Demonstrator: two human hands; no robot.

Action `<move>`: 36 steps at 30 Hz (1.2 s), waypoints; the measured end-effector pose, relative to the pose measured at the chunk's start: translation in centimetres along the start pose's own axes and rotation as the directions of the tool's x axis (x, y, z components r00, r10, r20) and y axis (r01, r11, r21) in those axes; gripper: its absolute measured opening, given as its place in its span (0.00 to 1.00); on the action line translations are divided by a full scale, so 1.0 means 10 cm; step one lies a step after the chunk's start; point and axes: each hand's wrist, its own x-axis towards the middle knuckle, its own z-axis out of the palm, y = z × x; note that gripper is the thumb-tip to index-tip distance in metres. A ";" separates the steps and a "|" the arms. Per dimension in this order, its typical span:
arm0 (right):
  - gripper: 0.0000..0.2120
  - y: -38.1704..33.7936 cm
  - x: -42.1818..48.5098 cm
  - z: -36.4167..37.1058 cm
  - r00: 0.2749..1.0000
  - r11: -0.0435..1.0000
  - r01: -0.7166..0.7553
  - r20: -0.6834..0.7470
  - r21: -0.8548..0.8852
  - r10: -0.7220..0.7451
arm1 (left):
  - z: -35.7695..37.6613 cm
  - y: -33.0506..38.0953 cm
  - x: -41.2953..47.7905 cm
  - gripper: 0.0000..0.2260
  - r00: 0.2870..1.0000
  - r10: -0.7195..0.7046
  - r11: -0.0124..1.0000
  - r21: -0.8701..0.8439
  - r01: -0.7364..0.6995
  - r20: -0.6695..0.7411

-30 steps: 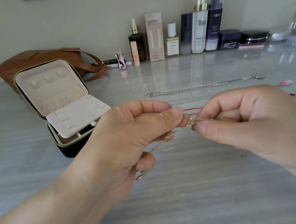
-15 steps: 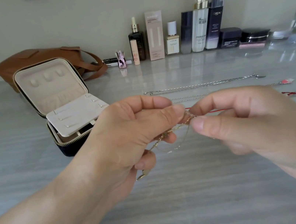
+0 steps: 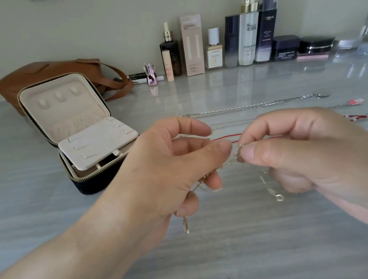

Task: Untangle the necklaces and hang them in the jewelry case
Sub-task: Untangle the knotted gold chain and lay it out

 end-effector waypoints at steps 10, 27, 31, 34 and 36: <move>0.04 -0.01 -0.01 -0.03 0.999 0.999 -0.039 0.015 0.039 0.038 | -0.06 -0.06 0.01 0.06 0.990 0.031 0.979 0.194 -0.058 0.137; 0.04 -0.02 -0.06 0.02 0.997 0.929 0.074 0.047 -0.362 -0.061 | -0.04 -0.11 -0.03 0.04 0.906 0.387 0.686 0.603 -0.407 0.172; 0.04 -0.03 -0.05 0.02 0.999 0.943 0.028 0.042 -0.330 -0.015 | -0.02 -0.09 -0.04 0.05 0.934 0.346 0.751 0.572 -0.330 0.085; 0.05 -0.03 -0.04 0.02 0.999 0.950 0.004 0.037 -0.311 0.008 | -0.02 -0.10 -0.02 0.07 0.978 0.205 0.842 0.500 -0.202 0.049; 0.05 -0.03 -0.03 0.02 0.999 0.949 -0.007 0.037 -0.316 0.020 | -0.03 -0.09 0.02 0.08 0.996 0.072 0.900 0.427 -0.088 0.054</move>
